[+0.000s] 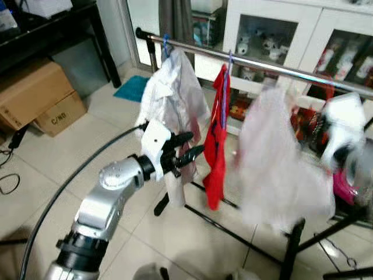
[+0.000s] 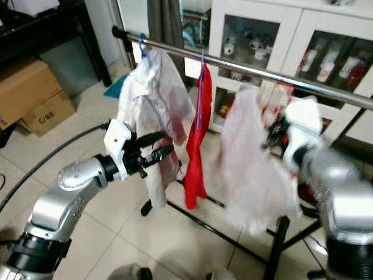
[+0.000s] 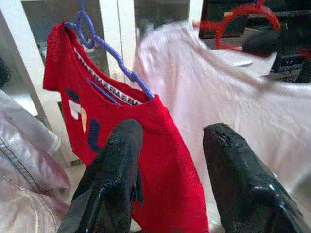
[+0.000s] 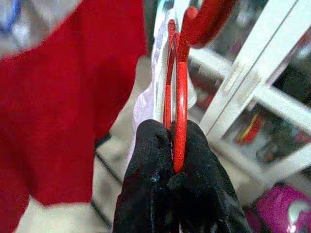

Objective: Hang hanger

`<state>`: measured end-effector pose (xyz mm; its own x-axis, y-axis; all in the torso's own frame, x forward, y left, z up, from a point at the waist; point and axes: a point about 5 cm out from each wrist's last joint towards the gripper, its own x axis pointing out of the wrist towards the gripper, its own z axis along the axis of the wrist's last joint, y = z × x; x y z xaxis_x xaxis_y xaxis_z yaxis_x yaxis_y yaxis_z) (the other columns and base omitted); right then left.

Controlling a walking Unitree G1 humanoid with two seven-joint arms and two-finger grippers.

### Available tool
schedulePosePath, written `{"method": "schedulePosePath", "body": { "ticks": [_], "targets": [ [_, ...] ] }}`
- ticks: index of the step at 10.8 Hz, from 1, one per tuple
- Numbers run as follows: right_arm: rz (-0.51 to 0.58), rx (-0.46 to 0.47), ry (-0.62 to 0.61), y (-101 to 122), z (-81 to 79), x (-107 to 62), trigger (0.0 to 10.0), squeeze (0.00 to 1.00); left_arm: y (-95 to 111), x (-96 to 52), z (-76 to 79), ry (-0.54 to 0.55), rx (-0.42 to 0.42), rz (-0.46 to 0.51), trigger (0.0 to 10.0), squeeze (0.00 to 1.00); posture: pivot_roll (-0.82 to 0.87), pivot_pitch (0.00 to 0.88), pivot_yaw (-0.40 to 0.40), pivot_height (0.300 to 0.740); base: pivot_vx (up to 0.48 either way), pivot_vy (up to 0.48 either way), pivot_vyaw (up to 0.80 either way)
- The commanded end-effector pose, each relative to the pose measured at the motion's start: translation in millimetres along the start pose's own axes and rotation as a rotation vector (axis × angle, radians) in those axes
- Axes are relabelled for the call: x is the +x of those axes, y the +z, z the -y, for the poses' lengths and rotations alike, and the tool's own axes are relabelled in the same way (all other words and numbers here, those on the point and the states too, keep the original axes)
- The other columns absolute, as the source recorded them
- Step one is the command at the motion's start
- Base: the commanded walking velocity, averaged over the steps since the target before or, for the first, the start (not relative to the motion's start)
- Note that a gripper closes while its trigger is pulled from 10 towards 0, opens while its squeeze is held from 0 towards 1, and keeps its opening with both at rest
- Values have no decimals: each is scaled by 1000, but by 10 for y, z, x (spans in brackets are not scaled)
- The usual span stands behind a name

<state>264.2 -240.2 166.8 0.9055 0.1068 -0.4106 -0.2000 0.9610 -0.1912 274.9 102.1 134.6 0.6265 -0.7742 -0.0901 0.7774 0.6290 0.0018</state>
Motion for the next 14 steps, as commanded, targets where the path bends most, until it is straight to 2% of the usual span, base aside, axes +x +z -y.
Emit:
{"method": "schedulePosePath", "body": {
  "ticks": [1,3,5,7,8,9,12,13,14],
  "targets": [
    [21,-6,-8,21,-71,-21,0,0,-17,-9,0,18,12,-5,10000,0,-97,0,59,740,0,0,0],
    [25,108,-80,-232,-274,-39,0,0,-57,-31,2,44,5,-12,10000,0,-94,0,52,740,-283,0,0],
    [78,193,-64,-345,-457,-40,0,0,-74,-50,-2,57,5,-16,10000,0,-90,0,45,740,-283,0,0],
    [74,199,-81,-406,-499,-32,0,0,-74,-49,1,61,5,-16,10000,0,-88,0,43,740,-270,0,0],
    [81,194,-76,-413,-503,-28,0,0,-72,-48,4,61,5,-15,10000,0,-88,0,40,740,0,0,0],
    [67,230,-67,-445,-520,-27,0,0,-77,-53,5,63,4,-15,10000,0,-84,0,33,740,0,0,0],
    [70,222,-67,-492,-552,-35,0,0,-91,-78,8,76,-3,-12,10000,0,-84,0,26,740,0,0,0],
    [78,213,-55,-495,-573,-41,1922,0,-102,-91,28,82,-8,-8,10000,0,-84,0,26,740,0,0,0],
    [72,199,8,-501,-633,-43,10000,0,-118,-102,48,83,-20,-7,10000,0,-91,0,29,740,0,244,0]
  ]
}}
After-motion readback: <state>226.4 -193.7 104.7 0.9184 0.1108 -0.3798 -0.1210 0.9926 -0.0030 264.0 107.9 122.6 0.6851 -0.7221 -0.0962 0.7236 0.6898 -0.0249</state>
